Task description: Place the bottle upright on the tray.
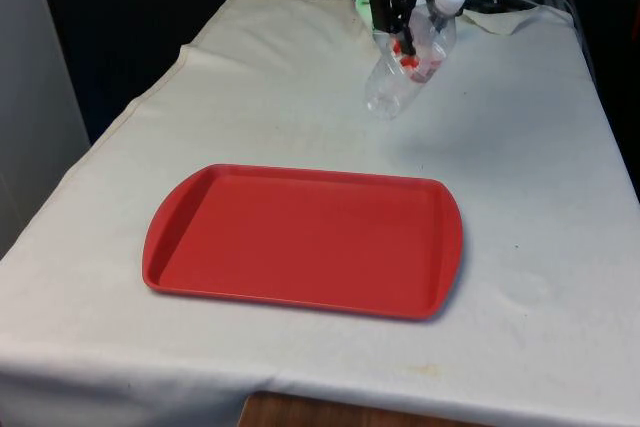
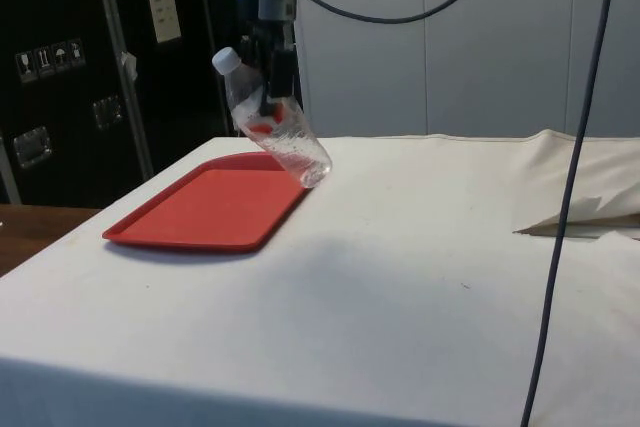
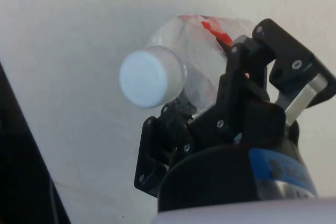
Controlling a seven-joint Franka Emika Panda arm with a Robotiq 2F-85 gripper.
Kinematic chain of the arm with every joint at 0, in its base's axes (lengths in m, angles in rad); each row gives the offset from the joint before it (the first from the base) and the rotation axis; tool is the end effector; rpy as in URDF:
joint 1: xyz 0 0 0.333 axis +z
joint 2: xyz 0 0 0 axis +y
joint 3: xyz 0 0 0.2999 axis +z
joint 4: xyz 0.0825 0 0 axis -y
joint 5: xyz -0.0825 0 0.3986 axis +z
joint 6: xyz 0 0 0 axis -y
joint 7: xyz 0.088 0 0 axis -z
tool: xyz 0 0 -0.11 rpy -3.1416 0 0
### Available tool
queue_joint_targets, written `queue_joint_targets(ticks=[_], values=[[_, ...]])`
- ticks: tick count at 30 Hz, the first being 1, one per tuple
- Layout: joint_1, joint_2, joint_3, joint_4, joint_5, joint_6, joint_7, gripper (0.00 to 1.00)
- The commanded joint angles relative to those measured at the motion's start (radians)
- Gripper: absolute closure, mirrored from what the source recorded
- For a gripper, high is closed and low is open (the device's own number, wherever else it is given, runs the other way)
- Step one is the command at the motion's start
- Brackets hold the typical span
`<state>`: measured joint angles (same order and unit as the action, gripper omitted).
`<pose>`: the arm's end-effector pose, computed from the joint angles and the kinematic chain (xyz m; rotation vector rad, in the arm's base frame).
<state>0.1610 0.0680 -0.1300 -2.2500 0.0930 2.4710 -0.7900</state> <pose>0.5546 0.0172 0.3213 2.9057 1.1497 0.2552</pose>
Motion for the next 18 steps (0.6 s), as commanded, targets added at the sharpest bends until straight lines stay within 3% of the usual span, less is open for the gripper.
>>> queue_joint_targets(ticks=[1, 3, 4, 12, 13, 18], values=[[-0.003, 0.002, -0.001, 0.006, 0.027, 0.000, -0.024, 0.66], [-0.004, 0.003, -0.007, 0.010, 0.048, 0.002, -0.043, 0.66], [0.000, 0.000, -0.010, 0.005, 0.029, 0.000, -0.027, 0.66], [-0.004, 0.010, -0.033, 0.026, 0.149, 0.007, -0.135, 0.66], [-0.001, 0.009, -0.037, 0.024, 0.133, 0.001, -0.123, 0.66], [-0.004, 0.019, -0.048, 0.039, 0.225, 0.007, -0.200, 0.66]])
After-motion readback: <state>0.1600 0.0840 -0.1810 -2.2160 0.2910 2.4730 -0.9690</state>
